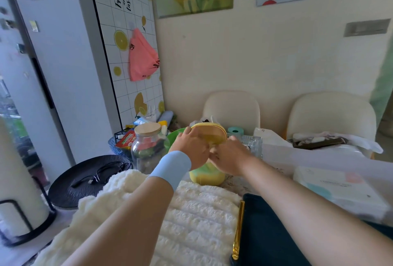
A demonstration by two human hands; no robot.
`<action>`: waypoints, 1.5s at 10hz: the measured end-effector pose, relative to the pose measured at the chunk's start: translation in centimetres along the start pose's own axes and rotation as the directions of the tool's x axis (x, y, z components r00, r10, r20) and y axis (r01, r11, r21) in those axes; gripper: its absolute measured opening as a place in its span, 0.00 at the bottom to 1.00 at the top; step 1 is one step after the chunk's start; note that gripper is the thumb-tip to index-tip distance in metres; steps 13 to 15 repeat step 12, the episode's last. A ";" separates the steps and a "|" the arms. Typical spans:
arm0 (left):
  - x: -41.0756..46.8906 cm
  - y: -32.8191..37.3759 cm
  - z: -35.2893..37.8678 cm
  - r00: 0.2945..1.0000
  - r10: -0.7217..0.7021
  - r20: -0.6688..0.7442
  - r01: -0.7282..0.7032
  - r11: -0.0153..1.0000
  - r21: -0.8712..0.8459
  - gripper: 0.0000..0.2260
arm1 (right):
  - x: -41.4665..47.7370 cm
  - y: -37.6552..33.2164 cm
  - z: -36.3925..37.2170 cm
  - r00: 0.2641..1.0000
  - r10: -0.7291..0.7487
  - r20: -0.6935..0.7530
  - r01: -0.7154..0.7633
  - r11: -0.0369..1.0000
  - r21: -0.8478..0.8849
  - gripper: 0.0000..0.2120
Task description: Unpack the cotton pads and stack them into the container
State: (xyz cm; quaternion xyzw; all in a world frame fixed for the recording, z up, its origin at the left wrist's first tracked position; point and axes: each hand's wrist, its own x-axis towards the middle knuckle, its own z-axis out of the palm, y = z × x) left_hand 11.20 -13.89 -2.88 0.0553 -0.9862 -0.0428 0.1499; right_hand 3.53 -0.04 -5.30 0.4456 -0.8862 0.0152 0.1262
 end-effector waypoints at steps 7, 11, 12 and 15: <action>1.0 -0.3 -2.2 0.993 -0.060 0.100 0.077 0.980 -0.183 0.31 | -1.4 -0.2 -3.4 0.974 0.135 -0.184 -0.097 0.974 0.203 0.27; -3.8 0.1 0.5 0.998 -0.059 0.012 0.060 0.975 -0.216 0.28 | -4.5 -2.4 -1.4 0.982 0.176 -0.073 -0.155 0.960 0.231 0.37; -4.0 0.4 -0.5 0.996 -0.081 0.020 0.084 0.976 -0.200 0.27 | -4.8 -2.5 -2.2 0.978 0.204 -0.052 -0.183 0.946 0.267 0.38; -4.0 0.4 -0.5 0.996 -0.081 0.020 0.084 0.976 -0.200 0.27 | -4.8 -2.5 -2.2 0.978 0.204 -0.052 -0.183 0.946 0.267 0.38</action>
